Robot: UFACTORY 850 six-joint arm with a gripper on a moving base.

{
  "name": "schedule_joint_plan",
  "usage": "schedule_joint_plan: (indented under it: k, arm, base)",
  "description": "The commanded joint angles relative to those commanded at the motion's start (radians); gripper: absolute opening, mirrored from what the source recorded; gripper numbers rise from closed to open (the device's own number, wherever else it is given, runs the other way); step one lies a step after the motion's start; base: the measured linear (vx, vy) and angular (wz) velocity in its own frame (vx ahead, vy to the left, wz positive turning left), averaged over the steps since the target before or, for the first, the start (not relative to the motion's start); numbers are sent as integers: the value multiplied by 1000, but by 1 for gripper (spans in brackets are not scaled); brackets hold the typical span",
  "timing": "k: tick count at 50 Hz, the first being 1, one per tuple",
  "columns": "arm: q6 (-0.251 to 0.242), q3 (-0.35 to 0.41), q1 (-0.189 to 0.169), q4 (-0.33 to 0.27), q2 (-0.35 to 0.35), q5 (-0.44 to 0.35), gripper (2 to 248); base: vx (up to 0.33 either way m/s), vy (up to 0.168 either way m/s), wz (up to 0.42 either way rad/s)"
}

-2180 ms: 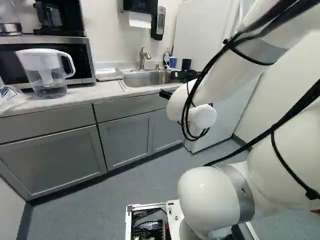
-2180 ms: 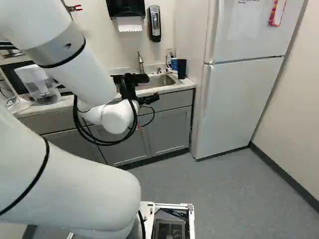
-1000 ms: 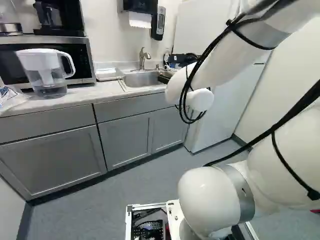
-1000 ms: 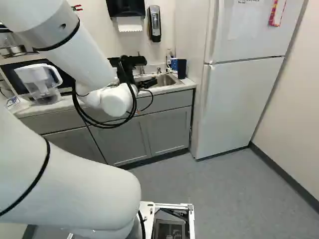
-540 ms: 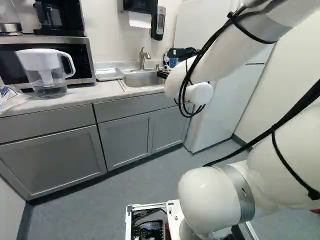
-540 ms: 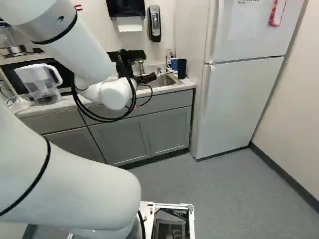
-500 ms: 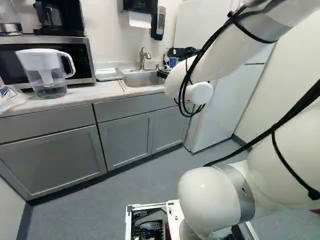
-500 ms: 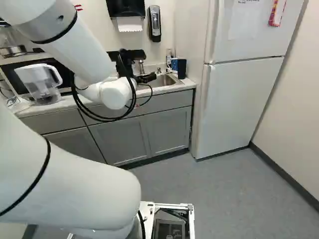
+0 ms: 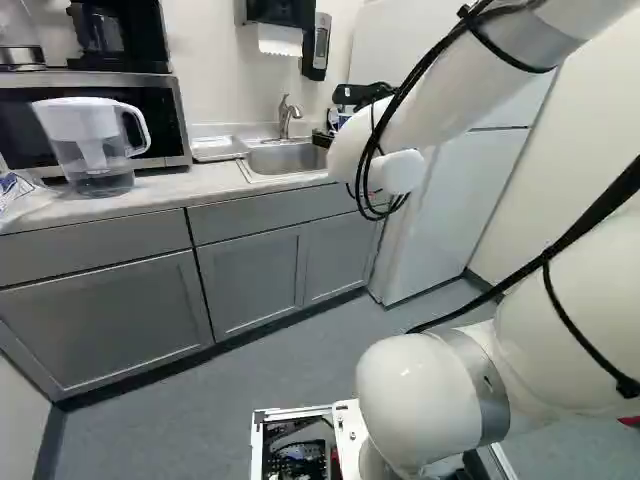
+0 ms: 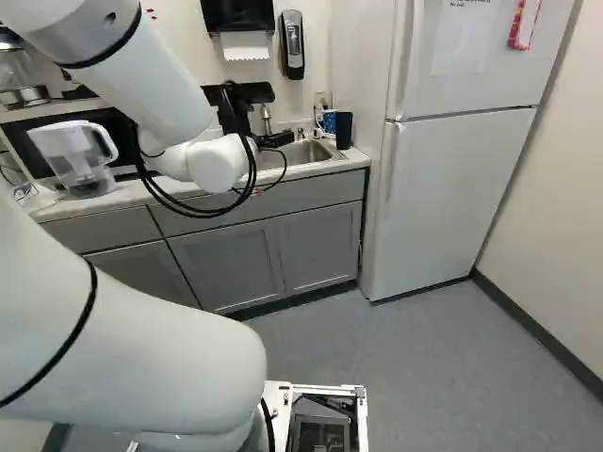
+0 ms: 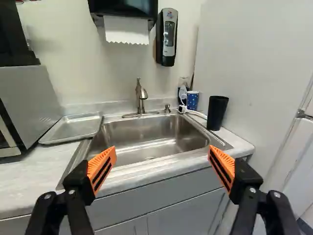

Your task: Rinse the cup and place it in the tray

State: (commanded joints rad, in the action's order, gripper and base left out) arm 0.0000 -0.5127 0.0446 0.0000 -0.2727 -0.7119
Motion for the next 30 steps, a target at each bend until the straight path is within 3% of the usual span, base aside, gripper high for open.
schedule_joint_plan:
  k: [30]
  arm:
    - [0,-69,8,0,5,83,247]
  base:
    - [0,0,0]
